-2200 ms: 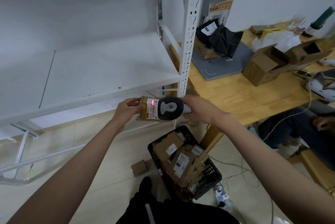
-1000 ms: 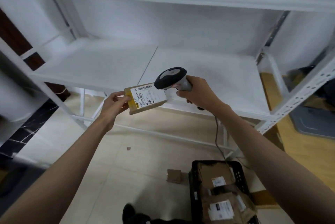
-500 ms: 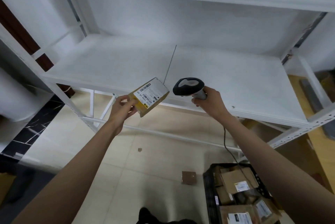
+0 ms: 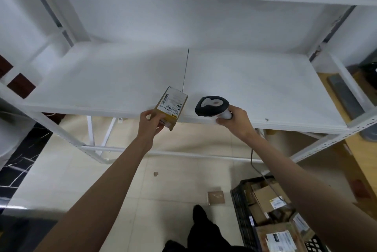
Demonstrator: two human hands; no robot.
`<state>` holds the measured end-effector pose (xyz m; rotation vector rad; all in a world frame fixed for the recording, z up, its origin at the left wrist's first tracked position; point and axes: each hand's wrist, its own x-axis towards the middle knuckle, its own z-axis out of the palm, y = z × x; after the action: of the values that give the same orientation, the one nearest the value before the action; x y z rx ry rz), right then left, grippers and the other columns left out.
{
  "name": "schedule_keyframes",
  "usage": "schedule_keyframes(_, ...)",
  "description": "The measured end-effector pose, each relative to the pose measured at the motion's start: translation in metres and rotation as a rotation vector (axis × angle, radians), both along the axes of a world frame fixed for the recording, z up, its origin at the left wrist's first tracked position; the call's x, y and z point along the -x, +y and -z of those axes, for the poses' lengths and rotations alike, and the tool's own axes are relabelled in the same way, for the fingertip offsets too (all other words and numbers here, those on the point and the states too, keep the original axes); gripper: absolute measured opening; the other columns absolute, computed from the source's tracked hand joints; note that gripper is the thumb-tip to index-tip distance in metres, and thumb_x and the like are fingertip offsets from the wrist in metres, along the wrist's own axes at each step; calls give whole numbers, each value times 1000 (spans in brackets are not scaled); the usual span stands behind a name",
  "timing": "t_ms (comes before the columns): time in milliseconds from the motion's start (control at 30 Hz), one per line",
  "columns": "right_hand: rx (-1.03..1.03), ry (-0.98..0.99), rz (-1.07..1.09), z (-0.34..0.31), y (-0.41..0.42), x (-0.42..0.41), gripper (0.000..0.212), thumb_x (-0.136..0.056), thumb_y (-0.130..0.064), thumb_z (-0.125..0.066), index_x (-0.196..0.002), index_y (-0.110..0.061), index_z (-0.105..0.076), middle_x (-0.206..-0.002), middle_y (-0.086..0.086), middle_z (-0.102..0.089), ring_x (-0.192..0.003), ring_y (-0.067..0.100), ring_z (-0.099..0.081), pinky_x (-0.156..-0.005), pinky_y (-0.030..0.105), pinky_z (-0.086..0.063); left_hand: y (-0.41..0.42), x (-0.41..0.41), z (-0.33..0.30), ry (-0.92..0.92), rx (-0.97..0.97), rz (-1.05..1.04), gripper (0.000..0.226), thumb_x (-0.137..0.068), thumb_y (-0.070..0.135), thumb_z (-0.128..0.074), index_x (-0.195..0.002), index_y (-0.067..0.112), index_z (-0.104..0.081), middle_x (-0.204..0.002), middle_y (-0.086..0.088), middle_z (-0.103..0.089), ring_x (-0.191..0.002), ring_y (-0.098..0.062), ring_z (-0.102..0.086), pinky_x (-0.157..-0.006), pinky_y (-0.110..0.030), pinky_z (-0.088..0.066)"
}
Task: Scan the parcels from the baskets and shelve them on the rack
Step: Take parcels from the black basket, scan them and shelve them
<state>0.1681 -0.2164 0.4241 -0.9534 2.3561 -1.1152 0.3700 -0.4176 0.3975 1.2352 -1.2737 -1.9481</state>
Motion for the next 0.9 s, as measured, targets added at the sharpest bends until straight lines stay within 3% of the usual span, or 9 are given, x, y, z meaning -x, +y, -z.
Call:
schedule_keyframes(133, -8, -33, 4, 6, -8, 27, 25, -81, -7, -79, -104, -9, -71, -89, 8, -71, -80, 22, -61, -70, 30, -47, -12, 39, 6, -16, -41, -35, 47, -93, 8, -68, -131, 13, -42, -131, -17, -60, -103, -24, -64, -88, -31, -56)
schedule_keyframes(300, -12, -88, 15, 15, -25, 57, 26, -81, -5, -79, -106, -9, -71, -85, 5, -68, -77, 18, -58, -60, 13, -42, -29, 76, 20, -57, -93, -82, 44, -94, 5, -67, -128, 14, -41, -135, -18, -57, -102, -25, -61, -90, -33, -55)
schedule_keyframes(500, -46, -95, 2, 21, -33, 83, 28, -80, -6, -80, -107, -6, -72, -94, 11, -74, -87, 24, -64, -78, 36, -52, -42, 103, 34, -84, -114, -71, 55, -94, 5, -68, -140, 5, -38, -134, -20, -56, -109, -27, -63, -84, -32, -57)
schedule_keyframes(633, -38, -91, 10, 22, -30, 93, 27, -79, -7, -81, -104, -6, -72, -88, 7, -72, -83, 23, -63, -74, 34, -50, -44, 109, 43, -154, -73, -97, 51, -93, 7, -70, -136, 6, -44, -132, -19, -59, -106, -30, -65, -90, -39, -58)
schedule_keyframes(733, -23, -103, 26, 21, -23, 94, 28, -79, -8, -81, -106, -6, -72, -90, 7, -73, -84, 23, -64, -76, 35, -52, -45, 109, 46, -245, -26, -159, 49, -90, 10, -75, -131, 6, -50, -130, -22, -60, -96, -29, -65, -90, -43, -59)
schedule_keyframes(900, 8, -112, 77, 18, 2, 84, 22, -80, -8, -80, -99, -10, -71, -81, 5, -70, -72, 18, -60, -60, 24, -45, -33, 102, 41, -386, 123, -277, 44, -84, 18, -80, -116, 9, -51, -126, -22, -55, -66, -21, -58, -65, -33, -59)
